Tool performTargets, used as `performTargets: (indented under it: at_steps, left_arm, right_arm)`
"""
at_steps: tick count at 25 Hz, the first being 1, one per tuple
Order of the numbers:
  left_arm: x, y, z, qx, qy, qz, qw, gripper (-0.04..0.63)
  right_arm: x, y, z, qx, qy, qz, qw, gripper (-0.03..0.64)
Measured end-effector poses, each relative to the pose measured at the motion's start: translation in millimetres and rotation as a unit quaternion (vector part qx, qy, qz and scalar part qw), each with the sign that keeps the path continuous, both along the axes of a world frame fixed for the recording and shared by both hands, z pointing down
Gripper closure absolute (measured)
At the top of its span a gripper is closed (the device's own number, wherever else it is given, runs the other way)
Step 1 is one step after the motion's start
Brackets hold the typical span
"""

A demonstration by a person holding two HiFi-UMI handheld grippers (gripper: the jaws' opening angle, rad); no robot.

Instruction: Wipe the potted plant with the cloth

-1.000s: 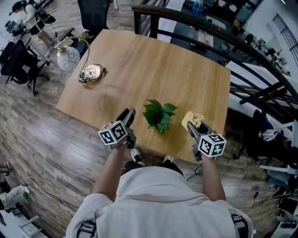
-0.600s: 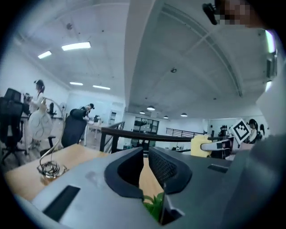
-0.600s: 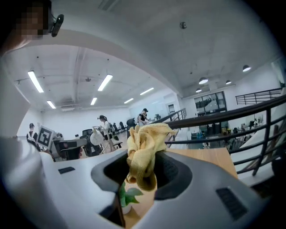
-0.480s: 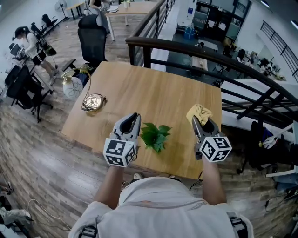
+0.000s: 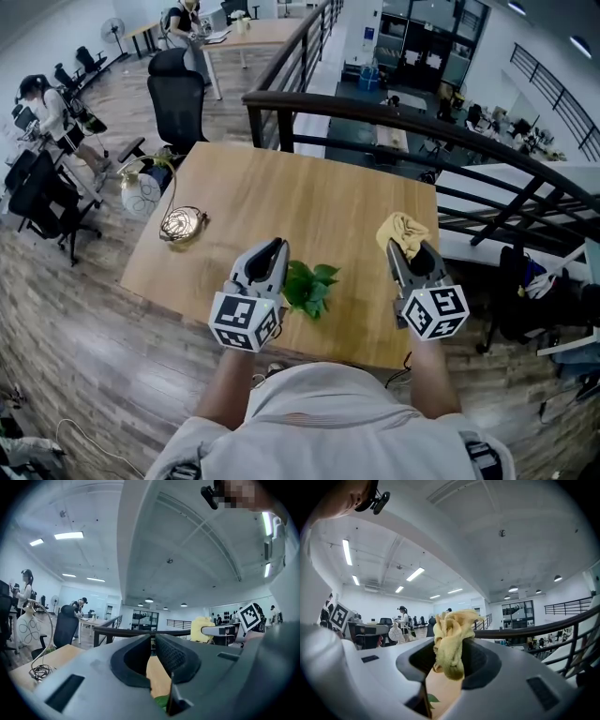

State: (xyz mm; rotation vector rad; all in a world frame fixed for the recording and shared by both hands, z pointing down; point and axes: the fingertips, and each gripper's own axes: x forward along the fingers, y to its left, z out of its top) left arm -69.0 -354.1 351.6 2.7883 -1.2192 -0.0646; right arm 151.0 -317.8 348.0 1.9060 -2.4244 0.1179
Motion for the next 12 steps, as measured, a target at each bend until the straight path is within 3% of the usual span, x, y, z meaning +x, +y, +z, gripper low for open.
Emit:
performTargets:
  at_steps: [12]
  left_arm:
    - [4.4,0.5,5.9,-0.011,0.0,0.009,0.9999,0.555]
  right_arm:
    - [-6.3,-1.9,5.8,-0.011,-0.002,-0.008,1.0,0.423]
